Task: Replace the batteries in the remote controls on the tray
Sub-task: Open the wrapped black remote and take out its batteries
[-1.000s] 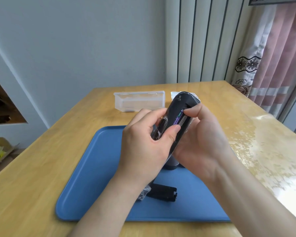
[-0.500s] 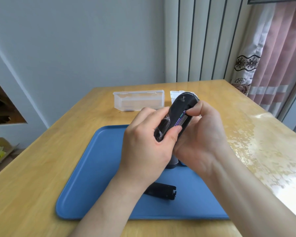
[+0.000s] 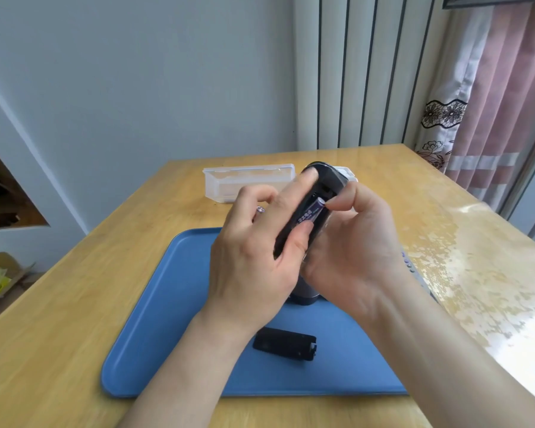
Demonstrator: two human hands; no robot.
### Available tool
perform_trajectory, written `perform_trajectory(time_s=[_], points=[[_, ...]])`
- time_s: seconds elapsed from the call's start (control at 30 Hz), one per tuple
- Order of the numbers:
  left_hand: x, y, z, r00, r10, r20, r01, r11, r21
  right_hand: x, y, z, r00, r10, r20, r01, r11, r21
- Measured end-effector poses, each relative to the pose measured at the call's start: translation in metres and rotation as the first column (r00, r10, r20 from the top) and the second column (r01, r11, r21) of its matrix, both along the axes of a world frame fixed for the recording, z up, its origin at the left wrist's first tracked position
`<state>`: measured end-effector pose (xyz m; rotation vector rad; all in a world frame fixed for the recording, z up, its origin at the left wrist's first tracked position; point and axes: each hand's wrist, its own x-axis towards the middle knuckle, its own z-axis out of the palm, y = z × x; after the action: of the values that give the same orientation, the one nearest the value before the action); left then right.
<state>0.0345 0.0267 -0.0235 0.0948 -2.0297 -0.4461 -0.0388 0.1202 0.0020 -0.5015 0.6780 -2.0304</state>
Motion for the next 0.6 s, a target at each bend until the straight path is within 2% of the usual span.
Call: perform_trajectory(time_s=[0.07,0.13,0.23,0.3,0.33,0.37,0.43,0.47,0.5,0.53,0.6], points=[[-0.002,-0.004,-0.002,0.999,0.043,-0.032,-0.045,0.997,-0.066,0.002,0.0,-0.001,0.999,0.035,-0.014,-0.035,0.999,0.001],[-0.003,-0.008,-0.004,0.998,0.052,-0.046,-0.055,0.997,-0.06,0.003,-0.001,-0.003,0.999,0.046,-0.019,-0.045,0.999,0.025],[-0.004,-0.012,-0.006,1.0,0.008,-0.021,-0.006,0.998,0.059,0.001,-0.005,-0.009,1.0,0.005,0.023,-0.006,0.999,0.036],[-0.003,-0.013,-0.005,0.998,-0.066,-0.008,0.066,0.976,0.209,-0.003,-0.008,-0.014,0.998,-0.025,0.057,0.022,0.998,0.06],[-0.003,-0.013,-0.004,0.991,-0.134,-0.026,0.135,0.934,0.33,-0.005,-0.01,-0.018,0.998,-0.036,0.051,0.031,0.996,0.088],[-0.003,-0.013,-0.001,0.973,-0.219,-0.077,0.228,0.842,0.49,-0.007,-0.012,-0.021,0.998,-0.05,0.029,0.046,0.991,0.125],[-0.001,-0.016,0.005,0.926,-0.285,-0.247,0.368,0.531,0.764,-0.012,-0.014,-0.027,0.99,-0.135,-0.028,0.138,0.969,0.204],[0.0,-0.019,0.008,0.913,-0.268,-0.306,0.394,0.393,0.831,-0.015,-0.015,-0.029,0.981,-0.188,-0.038,0.192,0.956,0.222],[0.001,-0.024,0.011,0.915,-0.247,-0.319,0.387,0.31,0.868,-0.019,-0.015,-0.031,0.971,-0.235,-0.035,0.236,0.946,0.223],[0.002,-0.029,0.011,0.925,-0.237,-0.296,0.357,0.276,0.893,-0.022,-0.015,-0.034,0.964,-0.265,-0.018,0.262,0.94,0.217],[0.003,-0.039,0.01,0.946,-0.249,-0.206,0.276,0.29,0.916,-0.026,-0.013,-0.035,0.951,-0.305,0.045,0.292,0.938,0.186]])
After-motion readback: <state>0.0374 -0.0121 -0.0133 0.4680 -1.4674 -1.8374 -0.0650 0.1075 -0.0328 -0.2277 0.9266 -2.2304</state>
